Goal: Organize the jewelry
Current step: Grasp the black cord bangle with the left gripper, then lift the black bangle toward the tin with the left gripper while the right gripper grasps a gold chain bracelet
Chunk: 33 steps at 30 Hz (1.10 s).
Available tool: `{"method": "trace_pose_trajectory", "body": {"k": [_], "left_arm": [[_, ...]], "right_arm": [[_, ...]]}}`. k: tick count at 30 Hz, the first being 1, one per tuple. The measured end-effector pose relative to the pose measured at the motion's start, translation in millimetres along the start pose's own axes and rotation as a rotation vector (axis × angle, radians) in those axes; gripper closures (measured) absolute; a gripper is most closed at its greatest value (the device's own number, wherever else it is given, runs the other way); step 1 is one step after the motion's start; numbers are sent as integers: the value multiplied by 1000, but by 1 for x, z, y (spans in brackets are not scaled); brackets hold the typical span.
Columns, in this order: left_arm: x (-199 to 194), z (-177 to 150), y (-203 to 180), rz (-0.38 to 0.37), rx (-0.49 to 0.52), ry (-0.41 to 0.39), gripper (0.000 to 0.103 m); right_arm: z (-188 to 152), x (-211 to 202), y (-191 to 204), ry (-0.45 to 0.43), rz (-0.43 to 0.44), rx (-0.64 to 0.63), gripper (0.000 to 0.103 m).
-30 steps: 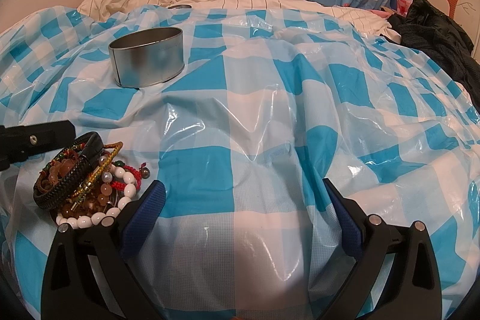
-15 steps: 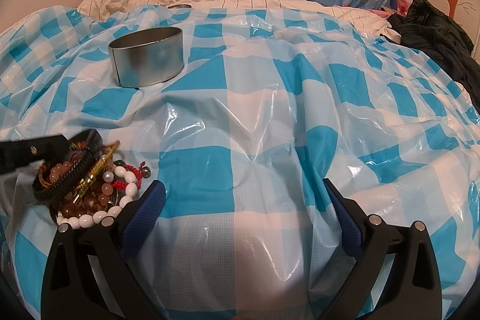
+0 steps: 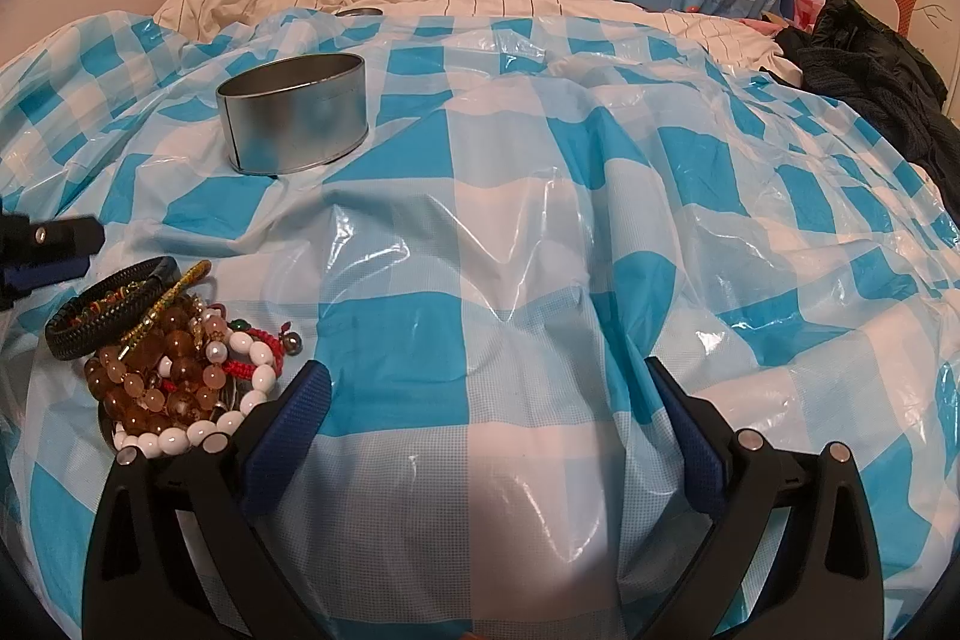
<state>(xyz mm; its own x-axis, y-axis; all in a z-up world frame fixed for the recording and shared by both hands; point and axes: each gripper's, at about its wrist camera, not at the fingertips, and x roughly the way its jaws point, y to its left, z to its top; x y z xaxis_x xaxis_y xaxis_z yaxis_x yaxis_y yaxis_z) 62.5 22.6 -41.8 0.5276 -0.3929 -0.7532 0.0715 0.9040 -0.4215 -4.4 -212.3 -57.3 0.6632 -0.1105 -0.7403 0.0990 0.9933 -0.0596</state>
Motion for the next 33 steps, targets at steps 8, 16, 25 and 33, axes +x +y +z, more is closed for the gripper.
{"method": "trace_pose_trajectory", "body": {"k": [8, 16, 25, 33], "left_arm": [[23, -7, -16, 66, 105, 67, 93], [-16, 1, -11, 8, 77, -74, 97], [-14, 2, 9, 67, 22, -49, 97], [1, -3, 25, 88, -15, 26, 97]], "right_arm": [[1, 0, 1, 1, 0, 0, 6], [1, 0, 1, 2, -1, -1, 6], [1, -14, -8, -80, 87, 64, 6], [24, -24, -3, -93, 410, 76, 14]]}}
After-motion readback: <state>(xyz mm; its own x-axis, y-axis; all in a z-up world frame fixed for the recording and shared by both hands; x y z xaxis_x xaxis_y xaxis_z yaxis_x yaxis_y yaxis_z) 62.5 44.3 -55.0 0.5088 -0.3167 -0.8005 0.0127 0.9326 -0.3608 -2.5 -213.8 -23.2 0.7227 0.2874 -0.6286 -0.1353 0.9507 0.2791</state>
